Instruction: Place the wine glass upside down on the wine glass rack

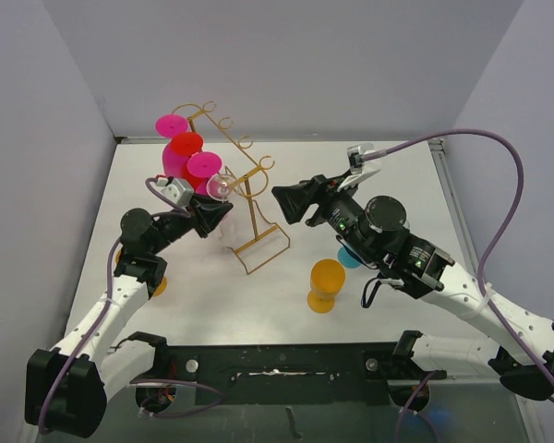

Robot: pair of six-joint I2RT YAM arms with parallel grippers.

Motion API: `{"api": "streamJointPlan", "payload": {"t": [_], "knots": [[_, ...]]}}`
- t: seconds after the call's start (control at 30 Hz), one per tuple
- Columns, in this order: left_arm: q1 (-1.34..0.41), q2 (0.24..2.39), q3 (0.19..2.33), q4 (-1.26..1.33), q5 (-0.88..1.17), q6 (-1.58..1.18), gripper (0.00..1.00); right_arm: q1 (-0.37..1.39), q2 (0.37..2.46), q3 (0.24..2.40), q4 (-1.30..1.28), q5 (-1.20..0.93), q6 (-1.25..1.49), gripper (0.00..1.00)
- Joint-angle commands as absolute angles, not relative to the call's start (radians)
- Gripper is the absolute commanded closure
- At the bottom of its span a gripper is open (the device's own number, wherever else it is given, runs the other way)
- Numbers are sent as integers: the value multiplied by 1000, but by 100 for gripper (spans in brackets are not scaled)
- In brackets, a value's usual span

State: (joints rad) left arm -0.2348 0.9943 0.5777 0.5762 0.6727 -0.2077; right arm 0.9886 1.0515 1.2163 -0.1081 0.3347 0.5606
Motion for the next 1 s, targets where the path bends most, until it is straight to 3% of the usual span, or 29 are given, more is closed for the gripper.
{"api": "streamJointPlan", "payload": {"t": [0.0, 0.3, 0.57, 0.8, 0.97], "knots": [[-235, 989, 588, 611, 634, -224, 79, 983, 1026, 1211, -67, 357, 577, 30], [-234, 956, 603, 530, 597, -218, 76, 983, 1042, 1232, -89, 386, 575, 31], [-236, 835, 600, 380, 561, -243, 62, 978, 1031, 1235, -169, 431, 562, 31], [-235, 623, 585, 127, 289, -244, 58, 966, 1009, 1201, -404, 501, 565, 30], [-235, 480, 651, -112, -25, -312, 52, 946, 1032, 1227, -691, 481, 641, 29]]}}
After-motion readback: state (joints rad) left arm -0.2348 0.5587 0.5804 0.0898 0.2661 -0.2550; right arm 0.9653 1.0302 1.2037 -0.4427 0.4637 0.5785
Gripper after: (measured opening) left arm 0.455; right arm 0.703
